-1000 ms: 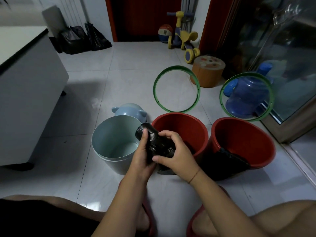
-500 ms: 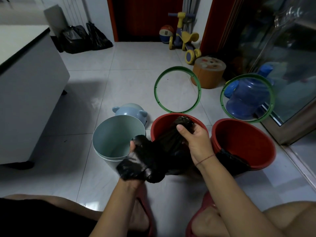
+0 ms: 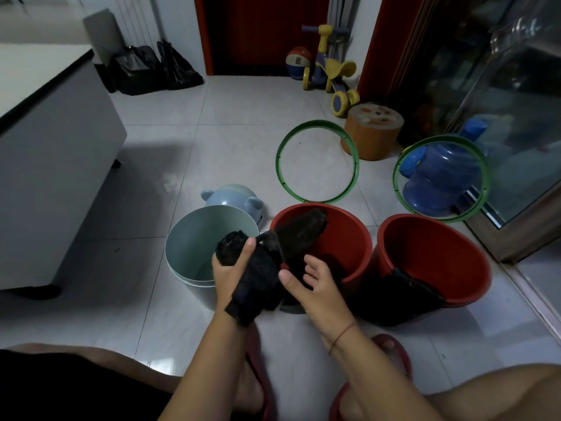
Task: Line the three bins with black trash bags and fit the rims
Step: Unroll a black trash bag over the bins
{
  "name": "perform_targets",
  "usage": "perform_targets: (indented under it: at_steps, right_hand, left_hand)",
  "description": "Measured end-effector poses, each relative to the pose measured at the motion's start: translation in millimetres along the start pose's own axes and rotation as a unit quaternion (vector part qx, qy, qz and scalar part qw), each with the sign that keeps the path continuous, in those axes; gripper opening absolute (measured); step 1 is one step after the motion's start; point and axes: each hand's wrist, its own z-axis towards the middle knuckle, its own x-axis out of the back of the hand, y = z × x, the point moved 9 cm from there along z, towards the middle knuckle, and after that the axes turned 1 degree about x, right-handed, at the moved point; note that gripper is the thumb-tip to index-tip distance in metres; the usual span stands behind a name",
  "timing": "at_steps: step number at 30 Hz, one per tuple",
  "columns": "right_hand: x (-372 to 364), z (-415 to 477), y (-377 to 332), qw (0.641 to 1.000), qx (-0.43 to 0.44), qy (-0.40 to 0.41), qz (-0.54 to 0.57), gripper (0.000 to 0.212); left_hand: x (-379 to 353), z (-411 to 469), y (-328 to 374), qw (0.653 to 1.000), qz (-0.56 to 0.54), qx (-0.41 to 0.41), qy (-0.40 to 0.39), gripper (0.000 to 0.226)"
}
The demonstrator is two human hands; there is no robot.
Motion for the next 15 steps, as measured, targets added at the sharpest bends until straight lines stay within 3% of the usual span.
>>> perform_targets:
  at_steps: [1, 3, 7, 10, 15]
  right_hand:
    - [0.6, -4.1, 6.1, 0.999, -0.03, 0.02, 0.034, 0.06]
    - [-5.1, -10.3, 16.3, 0.984, -0.114, 0.013, 0.134, 0.046]
    - [-26.4, -17.1, 9.9, 0.916, -0.254, -0.125, 0.285, 0.067]
    - [-19.6, -7.8, -3.1, 0.905, -0.268, -0.148, 0.295, 0.087]
    - [-21.0, 0.7, -18.5, 0.897, -0.268, -0.207, 0.284, 0.088]
  left_hand:
    - [1.0, -4.9, 14.3, 0.995, 0.072, -0.055, 0.034, 0.052]
    - [-5.5, -19.9, 46.6, 0.948, 0.228, -0.212, 0.061, 0.061]
    - [-50.9, -54.0, 64.4, 0.836, 0.386, -0.388, -0.048, 0.062]
    - [-65.4, -69.5, 65.9, 0.768, 0.428, -0.466, -0.102, 0.064]
    - [-75.2, -89.2, 69.3, 0.701, 0.431, -0.542, -0.168, 0.068]
